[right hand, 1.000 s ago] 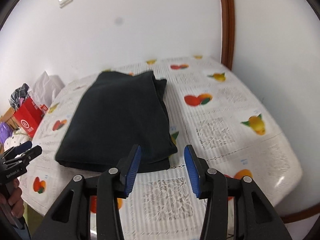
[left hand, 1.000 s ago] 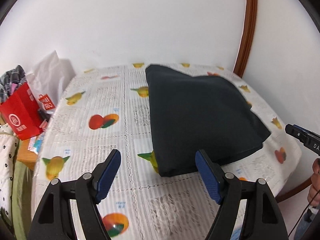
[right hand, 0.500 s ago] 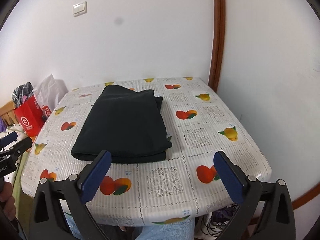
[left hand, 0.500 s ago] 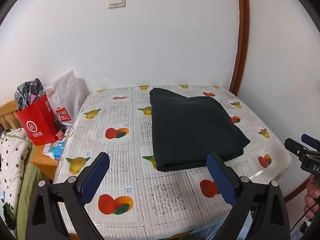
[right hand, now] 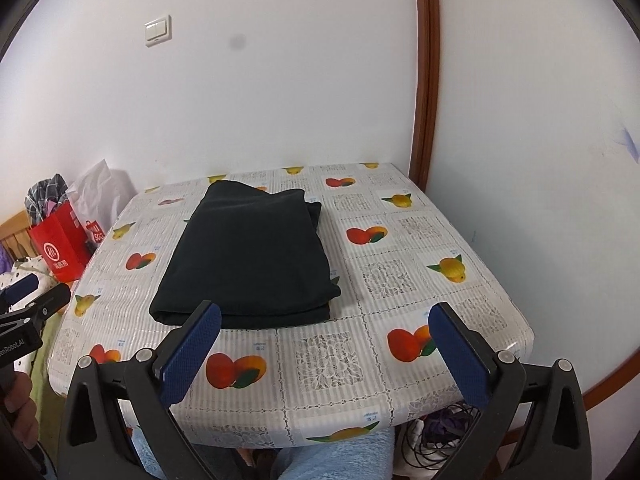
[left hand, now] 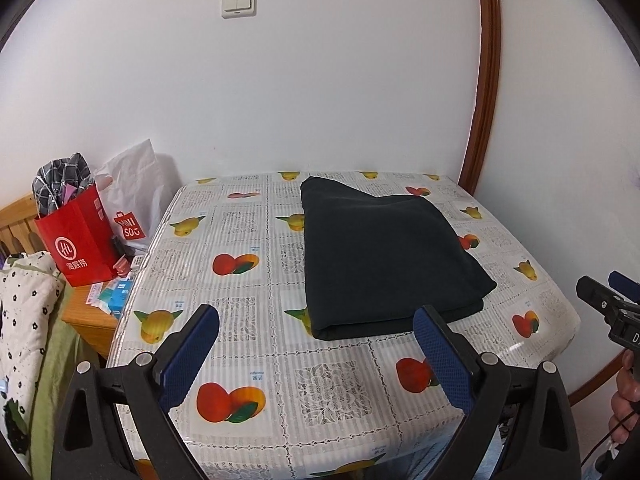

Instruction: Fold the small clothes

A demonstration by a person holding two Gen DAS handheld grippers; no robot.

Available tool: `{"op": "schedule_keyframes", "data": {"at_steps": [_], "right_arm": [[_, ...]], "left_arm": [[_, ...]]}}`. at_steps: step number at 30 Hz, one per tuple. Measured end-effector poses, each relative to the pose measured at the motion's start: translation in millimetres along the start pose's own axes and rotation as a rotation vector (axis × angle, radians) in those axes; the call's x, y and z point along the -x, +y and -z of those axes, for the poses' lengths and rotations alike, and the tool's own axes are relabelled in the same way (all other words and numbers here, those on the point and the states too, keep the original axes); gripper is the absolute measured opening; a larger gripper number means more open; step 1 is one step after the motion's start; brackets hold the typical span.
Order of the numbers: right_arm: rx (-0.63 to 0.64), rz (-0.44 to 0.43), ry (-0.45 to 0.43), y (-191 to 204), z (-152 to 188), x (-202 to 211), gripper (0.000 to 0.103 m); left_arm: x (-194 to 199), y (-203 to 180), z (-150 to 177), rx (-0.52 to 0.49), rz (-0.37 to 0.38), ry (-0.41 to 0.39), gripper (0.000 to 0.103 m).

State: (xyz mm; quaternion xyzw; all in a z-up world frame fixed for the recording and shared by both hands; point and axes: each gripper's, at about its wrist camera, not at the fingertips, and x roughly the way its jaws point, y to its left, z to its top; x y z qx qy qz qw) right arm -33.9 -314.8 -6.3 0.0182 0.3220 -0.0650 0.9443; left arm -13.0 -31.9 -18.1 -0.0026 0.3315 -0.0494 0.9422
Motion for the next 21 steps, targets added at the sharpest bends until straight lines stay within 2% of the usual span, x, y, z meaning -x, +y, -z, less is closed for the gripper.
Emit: {"op": "schedule_keyframes", "data": {"at_steps": [21], "right_arm": [[0.003,0.01,0.006,5.5,0.8,-1.9,0.102]], "left_arm": [[2.7,5.4,0.6,0.012,-0.003,0.0,0.098]]}}
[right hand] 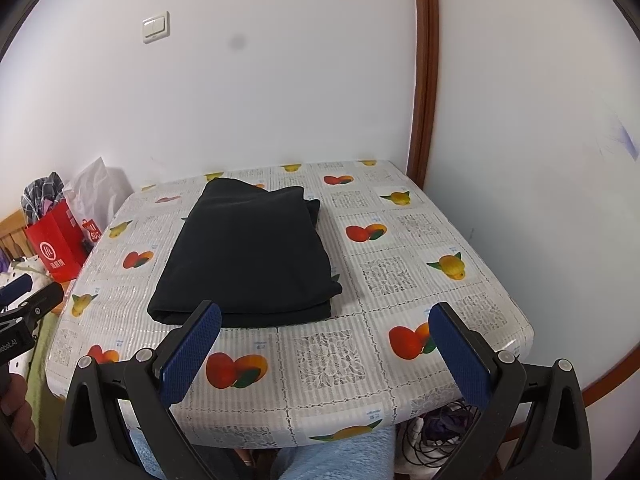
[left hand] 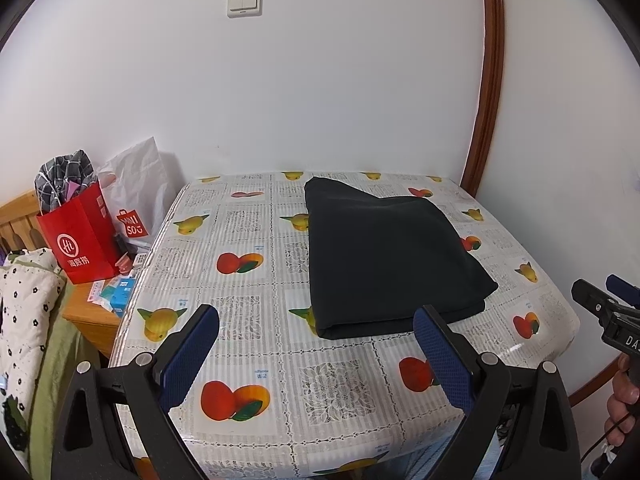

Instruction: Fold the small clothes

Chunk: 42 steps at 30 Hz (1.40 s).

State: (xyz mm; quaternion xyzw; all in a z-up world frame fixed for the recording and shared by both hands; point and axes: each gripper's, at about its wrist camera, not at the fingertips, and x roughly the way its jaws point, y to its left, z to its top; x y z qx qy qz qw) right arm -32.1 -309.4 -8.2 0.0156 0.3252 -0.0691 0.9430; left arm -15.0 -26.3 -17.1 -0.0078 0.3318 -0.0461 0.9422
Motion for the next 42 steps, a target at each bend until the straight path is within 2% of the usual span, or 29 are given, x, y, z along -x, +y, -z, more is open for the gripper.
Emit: {"op": "schedule_keyframes", "data": {"at_steps": [42], "right_arm": [[0.013,0.0,-0.013,-0.9,-0.5,5.7,0.102]], "left_arm": [[1.3,2.1,-1.5,0.0,0.017,-0.001,0.098]]}}
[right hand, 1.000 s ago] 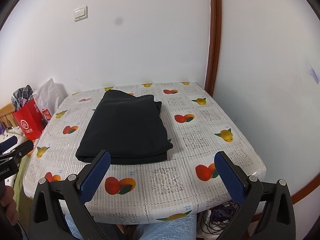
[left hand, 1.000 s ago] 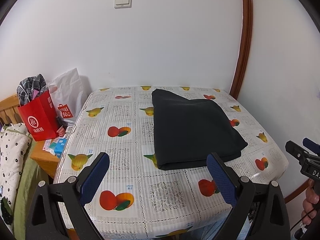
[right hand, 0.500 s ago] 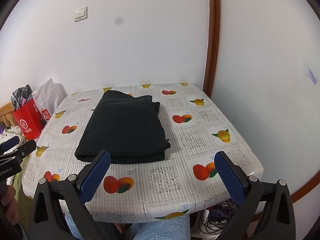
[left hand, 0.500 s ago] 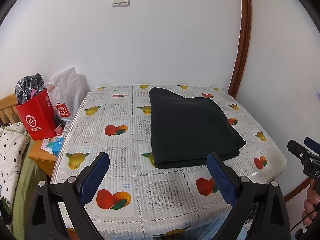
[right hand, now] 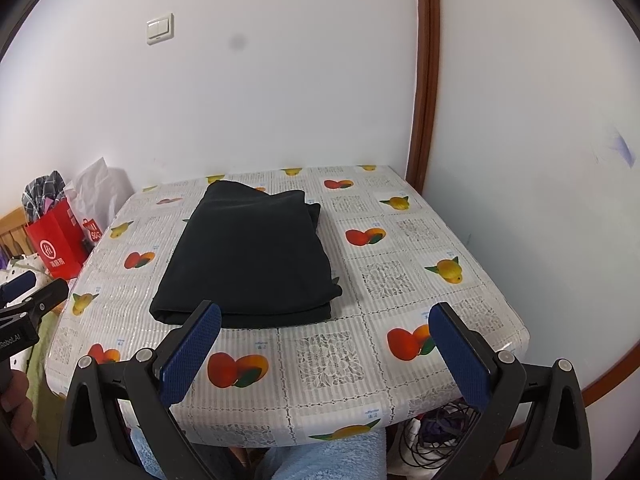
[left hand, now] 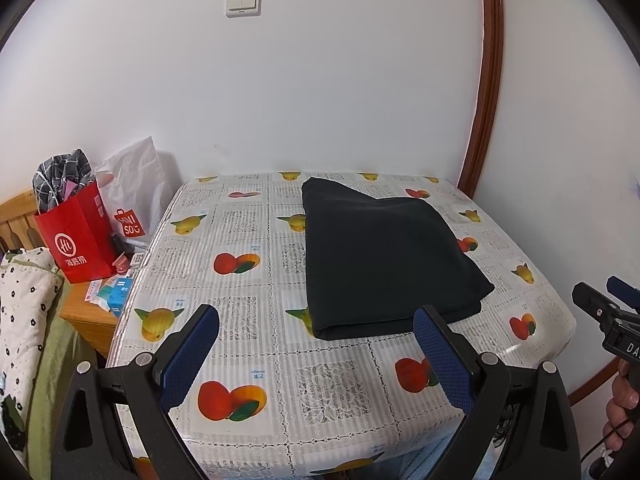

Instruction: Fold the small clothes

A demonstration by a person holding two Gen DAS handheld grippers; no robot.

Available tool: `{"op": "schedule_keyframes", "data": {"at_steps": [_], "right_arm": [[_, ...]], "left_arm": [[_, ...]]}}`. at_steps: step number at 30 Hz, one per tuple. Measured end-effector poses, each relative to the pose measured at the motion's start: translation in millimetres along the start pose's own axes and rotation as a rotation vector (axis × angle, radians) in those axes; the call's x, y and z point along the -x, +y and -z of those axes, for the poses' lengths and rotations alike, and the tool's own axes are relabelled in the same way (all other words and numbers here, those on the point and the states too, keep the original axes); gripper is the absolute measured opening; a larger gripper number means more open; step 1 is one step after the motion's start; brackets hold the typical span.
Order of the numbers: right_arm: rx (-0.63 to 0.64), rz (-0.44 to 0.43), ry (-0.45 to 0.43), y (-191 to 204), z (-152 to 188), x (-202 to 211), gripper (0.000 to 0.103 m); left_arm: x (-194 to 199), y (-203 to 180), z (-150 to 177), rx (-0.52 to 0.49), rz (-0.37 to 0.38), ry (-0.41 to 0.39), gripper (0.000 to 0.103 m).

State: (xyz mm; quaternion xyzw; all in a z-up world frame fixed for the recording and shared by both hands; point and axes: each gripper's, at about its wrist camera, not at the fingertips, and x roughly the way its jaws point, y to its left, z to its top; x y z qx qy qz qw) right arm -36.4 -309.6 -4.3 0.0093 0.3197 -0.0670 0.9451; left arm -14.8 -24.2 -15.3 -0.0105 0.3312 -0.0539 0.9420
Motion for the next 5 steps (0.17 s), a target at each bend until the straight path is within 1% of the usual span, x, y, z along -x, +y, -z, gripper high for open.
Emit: {"op": "schedule_keyframes", "data": {"at_steps": [5], "right_arm": [[0.009,0.001,0.001,4.3,1.1,-1.9,0.102]], "left_arm": [[-3.5,2.4,-0.5,0.003,-0.001,0.005,0.098]]}}
